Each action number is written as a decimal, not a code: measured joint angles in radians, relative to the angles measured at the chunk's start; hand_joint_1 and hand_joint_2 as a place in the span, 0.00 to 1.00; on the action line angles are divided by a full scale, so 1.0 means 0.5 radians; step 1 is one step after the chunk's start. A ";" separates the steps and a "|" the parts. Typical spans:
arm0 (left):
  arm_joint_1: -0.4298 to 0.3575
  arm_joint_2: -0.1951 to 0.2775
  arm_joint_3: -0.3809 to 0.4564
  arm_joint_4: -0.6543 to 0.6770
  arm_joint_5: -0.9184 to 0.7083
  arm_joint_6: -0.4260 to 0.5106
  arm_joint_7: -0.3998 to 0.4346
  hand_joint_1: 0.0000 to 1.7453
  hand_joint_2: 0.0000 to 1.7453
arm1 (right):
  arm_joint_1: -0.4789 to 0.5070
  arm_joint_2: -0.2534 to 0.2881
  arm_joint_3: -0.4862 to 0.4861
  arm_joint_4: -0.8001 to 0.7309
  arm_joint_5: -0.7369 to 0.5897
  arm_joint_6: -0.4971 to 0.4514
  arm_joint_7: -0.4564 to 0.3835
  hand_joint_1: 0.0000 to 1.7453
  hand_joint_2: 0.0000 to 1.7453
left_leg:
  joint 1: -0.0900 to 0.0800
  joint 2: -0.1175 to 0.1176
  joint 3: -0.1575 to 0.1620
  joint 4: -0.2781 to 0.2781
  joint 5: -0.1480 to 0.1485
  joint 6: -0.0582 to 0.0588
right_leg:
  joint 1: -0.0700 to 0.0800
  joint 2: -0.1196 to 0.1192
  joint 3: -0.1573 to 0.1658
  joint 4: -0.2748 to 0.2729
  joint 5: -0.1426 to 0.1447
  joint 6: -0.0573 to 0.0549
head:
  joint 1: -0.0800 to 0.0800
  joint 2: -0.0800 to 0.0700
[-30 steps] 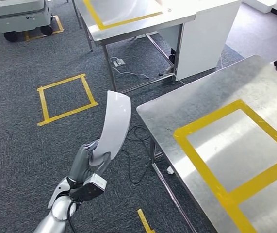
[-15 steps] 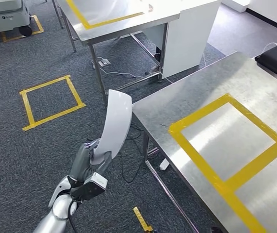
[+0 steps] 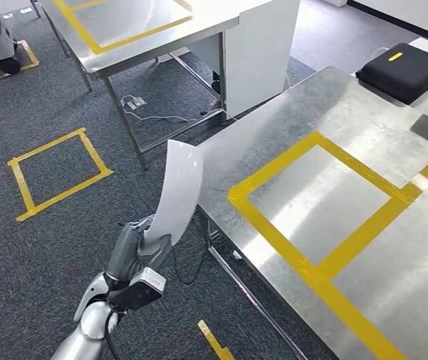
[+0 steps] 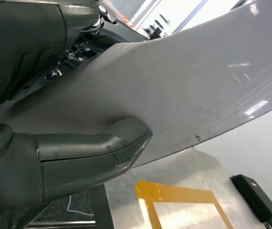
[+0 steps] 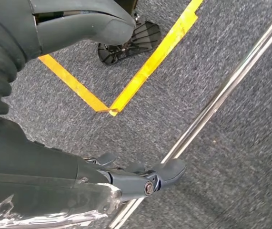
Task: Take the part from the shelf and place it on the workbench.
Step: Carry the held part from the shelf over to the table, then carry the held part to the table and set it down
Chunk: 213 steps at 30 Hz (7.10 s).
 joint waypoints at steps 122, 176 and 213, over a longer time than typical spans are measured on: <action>-1.628 -0.328 -0.488 2.036 -2.117 0.226 1.547 1.00 1.00 | -0.115 0.033 -0.355 0.018 0.605 0.235 -0.007 0.00 1.00 | -0.020 -0.064 0.186 -0.550 0.308 0.055 | -0.005 0.053 -0.069 -0.006 0.064 0.048 | 0.006 0.000; -0.629 -0.122 -0.150 0.624 -0.771 0.501 0.377 0.00 0.00 | -0.088 0.074 -0.526 0.025 0.563 0.229 -0.016 0.00 0.00 | -0.030 -0.060 0.187 -0.555 0.319 0.098 | -0.019 0.052 -0.068 -0.011 0.069 0.079 | 0.006 0.000; -0.107 0.007 0.052 0.128 -0.363 0.474 0.255 0.00 0.00 | -0.033 0.113 -0.643 -0.029 0.598 0.271 0.024 0.00 0.00 | -0.029 -0.002 0.276 -0.651 0.319 0.127 | 0.008 -0.028 -0.274 0.432 -0.219 0.083 | -0.009 0.000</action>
